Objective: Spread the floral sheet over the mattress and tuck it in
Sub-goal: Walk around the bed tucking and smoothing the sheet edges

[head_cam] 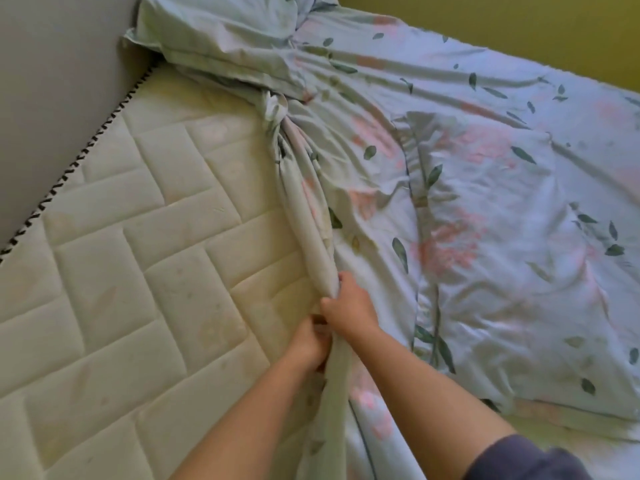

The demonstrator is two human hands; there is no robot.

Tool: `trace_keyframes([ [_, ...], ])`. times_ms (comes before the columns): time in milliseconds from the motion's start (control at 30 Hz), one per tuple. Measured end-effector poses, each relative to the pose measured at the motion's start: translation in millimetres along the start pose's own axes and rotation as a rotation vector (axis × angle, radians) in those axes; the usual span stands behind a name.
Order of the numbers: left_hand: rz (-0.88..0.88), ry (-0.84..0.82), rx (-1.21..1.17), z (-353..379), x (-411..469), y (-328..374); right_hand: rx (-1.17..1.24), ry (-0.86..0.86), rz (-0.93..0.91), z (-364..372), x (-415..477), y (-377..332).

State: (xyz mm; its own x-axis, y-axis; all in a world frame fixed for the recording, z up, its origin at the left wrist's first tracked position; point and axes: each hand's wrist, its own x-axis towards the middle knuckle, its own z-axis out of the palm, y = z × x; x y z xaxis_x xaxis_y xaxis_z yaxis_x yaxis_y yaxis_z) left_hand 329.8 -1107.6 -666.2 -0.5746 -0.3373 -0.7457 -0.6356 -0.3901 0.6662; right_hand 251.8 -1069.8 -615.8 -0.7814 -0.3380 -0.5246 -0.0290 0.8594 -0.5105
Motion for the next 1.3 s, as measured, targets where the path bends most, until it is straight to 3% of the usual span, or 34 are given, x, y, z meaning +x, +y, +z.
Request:
trace_keyframes([
  [67,-0.07,0.052,0.194,-3.2,8.4,-6.5,0.015,0.07,0.094,-9.3,11.6,4.7],
  [200,0.023,0.113,-0.066,-5.9,24.5,-4.3,0.199,0.075,0.224,-24.5,32.2,27.8],
  [300,-0.008,-0.031,-0.289,7.8,36.6,3.8,0.326,0.056,0.332,-32.7,34.3,41.5],
  [400,-0.084,-0.195,-0.328,25.7,37.3,12.3,0.514,-0.076,0.387,-41.6,27.6,43.4],
  [567,-0.008,-0.03,-0.024,53.3,31.6,16.8,0.575,-0.103,0.345,-52.3,19.0,45.7],
  [700,-0.064,-0.135,0.214,62.6,22.8,6.3,0.575,-0.042,0.297,-62.4,19.3,54.6],
  [767,-0.041,-0.049,0.24,62.4,15.4,-0.7,0.518,0.023,0.256,-65.0,22.2,63.8],
  [867,-0.024,0.168,0.078,50.2,0.2,-1.9,0.371,0.095,0.251,-66.1,23.8,73.9],
  [967,-0.079,0.426,-0.137,18.8,-26.1,-8.0,0.293,0.122,0.241,-67.1,16.0,71.5],
  [1067,-0.056,0.617,-0.152,-36.7,-53.1,-16.7,0.197,0.058,0.223,-58.0,-3.0,54.2],
  [1167,-0.095,0.499,-0.102,-95.5,-79.1,-20.8,0.034,-0.073,0.194,-36.9,-24.7,27.3],
  [1300,-0.312,0.115,-0.1,-165.0,-119.4,-27.9,-0.18,-0.208,0.074,-4.6,-52.9,-13.2],
])
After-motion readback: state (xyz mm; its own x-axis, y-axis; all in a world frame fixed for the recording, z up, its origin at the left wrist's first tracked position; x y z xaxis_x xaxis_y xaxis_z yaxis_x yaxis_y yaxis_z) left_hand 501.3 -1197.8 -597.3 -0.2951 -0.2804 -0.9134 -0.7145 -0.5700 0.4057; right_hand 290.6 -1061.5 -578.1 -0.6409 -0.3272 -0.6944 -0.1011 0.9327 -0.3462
